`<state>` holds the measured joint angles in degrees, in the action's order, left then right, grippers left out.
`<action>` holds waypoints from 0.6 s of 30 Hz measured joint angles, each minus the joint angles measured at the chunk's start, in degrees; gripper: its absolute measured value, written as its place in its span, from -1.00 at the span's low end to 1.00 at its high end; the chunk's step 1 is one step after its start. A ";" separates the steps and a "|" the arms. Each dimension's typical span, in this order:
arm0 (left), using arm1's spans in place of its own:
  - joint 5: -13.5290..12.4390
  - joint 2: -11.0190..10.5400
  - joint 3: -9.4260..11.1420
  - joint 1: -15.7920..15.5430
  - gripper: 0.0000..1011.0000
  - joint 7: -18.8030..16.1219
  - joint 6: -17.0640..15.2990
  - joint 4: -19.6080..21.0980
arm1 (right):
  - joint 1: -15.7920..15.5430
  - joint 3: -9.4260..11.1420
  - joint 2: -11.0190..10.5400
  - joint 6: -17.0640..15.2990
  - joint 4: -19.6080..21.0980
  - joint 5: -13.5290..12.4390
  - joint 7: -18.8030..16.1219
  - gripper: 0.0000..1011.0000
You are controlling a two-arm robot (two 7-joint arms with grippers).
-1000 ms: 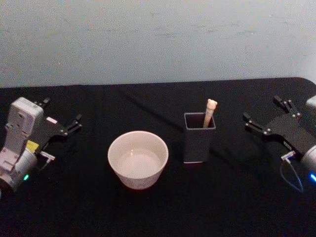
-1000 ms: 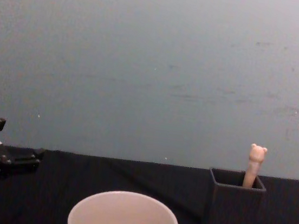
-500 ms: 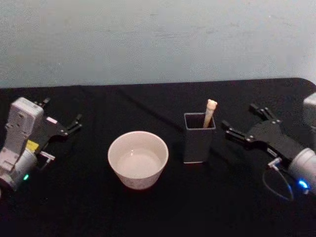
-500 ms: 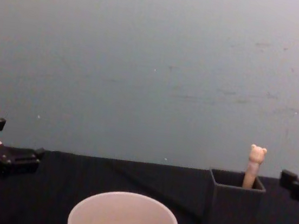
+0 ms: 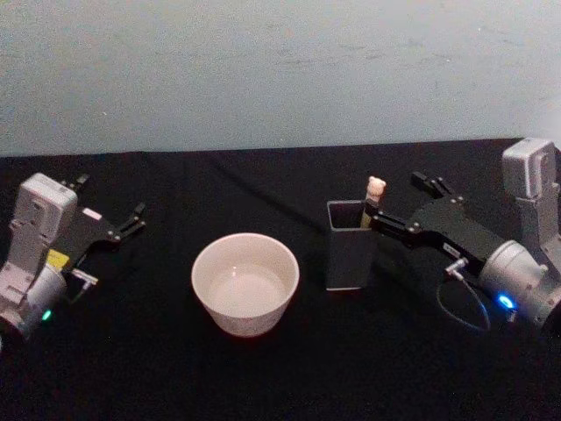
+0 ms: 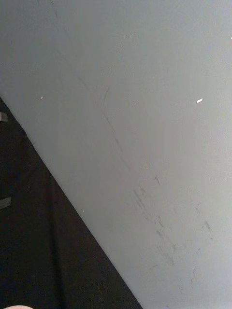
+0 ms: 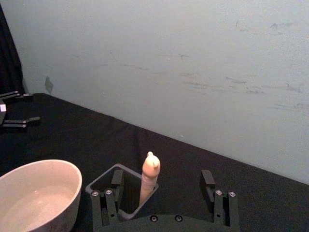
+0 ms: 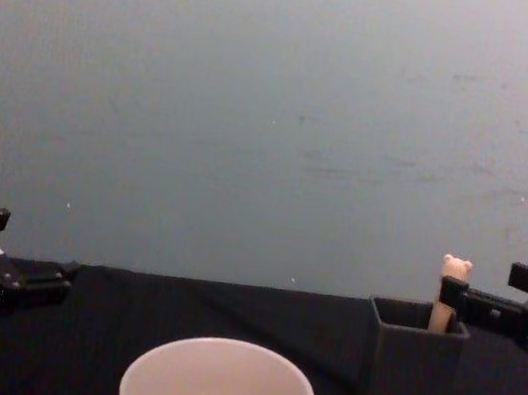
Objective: Pick up the stirring spoon with one hand, stir inside the cup, then place it back in its original position.
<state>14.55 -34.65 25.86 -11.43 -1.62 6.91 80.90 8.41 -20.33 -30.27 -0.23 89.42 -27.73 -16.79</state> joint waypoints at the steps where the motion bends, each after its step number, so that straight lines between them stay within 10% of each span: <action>1: 0.00 0.00 0.00 0.00 0.98 0.00 0.00 0.00 | 0.28 -0.05 0.23 -0.14 -0.33 0.06 -0.19 0.99; 18: 0.00 0.00 0.00 0.00 0.98 0.00 0.00 0.00 | 4.49 -0.42 4.48 -0.75 -6.34 1.92 -3.83 0.99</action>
<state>14.55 -34.64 25.86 -11.43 -1.62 6.91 80.90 12.89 -20.75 -25.79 -0.97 83.09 -25.81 -20.62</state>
